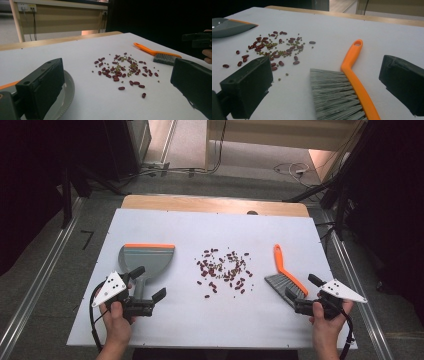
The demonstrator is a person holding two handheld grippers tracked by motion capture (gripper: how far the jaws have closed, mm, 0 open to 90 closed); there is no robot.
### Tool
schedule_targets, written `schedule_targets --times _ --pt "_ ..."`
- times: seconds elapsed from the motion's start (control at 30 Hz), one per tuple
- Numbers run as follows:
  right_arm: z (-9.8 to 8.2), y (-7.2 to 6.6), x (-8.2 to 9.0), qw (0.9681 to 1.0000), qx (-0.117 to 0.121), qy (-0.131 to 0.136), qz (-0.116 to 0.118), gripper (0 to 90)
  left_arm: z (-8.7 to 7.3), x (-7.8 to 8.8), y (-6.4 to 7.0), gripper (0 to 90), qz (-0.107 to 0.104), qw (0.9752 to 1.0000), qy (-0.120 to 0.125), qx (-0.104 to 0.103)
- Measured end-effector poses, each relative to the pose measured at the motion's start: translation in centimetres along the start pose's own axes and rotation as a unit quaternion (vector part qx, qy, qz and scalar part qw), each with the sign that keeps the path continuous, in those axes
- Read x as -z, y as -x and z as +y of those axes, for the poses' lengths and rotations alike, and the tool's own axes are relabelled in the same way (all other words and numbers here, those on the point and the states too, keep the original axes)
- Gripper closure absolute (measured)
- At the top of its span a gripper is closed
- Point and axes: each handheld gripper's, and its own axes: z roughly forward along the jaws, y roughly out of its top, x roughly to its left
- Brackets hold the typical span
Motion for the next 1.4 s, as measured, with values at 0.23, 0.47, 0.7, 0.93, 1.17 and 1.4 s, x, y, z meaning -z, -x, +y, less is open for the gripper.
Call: schedule_targets --times 0.23,0.47,0.7,0.93,1.17,1.4 --pt "0.6 -0.4 -0.1 0.9999 -0.013 -0.001 -0.011 0.0 0.3 0.1 0.1 0.2 -0.008 1.0000 -0.002 -0.004" --pt "2.8 -1.0 -0.4 0.9998 0.000 -0.012 -0.018 0.0 0.4 0.3 -0.1 0.2 -0.001 1.0000 0.001 0.000" --pt "5.1 0.2 -2.0 0.9984 0.001 -0.049 -0.026 0.0 0.2 0.4 -0.1 0.2 0.001 1.0000 -0.002 0.001" --pt "7.7 1.9 -3.9 0.9942 -0.024 -0.102 -0.020 0.0 0.2 0.2 -0.2 0.2 -0.005 1.0000 -0.008 -0.001" --pt "9.3 2.7 -6.5 0.9860 -0.002 -0.165 -0.026 0.0 0.2 0.2 -0.2 0.2 -0.009 0.9999 -0.007 0.001" --pt "9.5 3.5 -9.0 0.9717 -0.009 -0.234 -0.034 14.1 0.2 0.2 -0.4 0.2 -0.009 0.9999 -0.007 0.001"
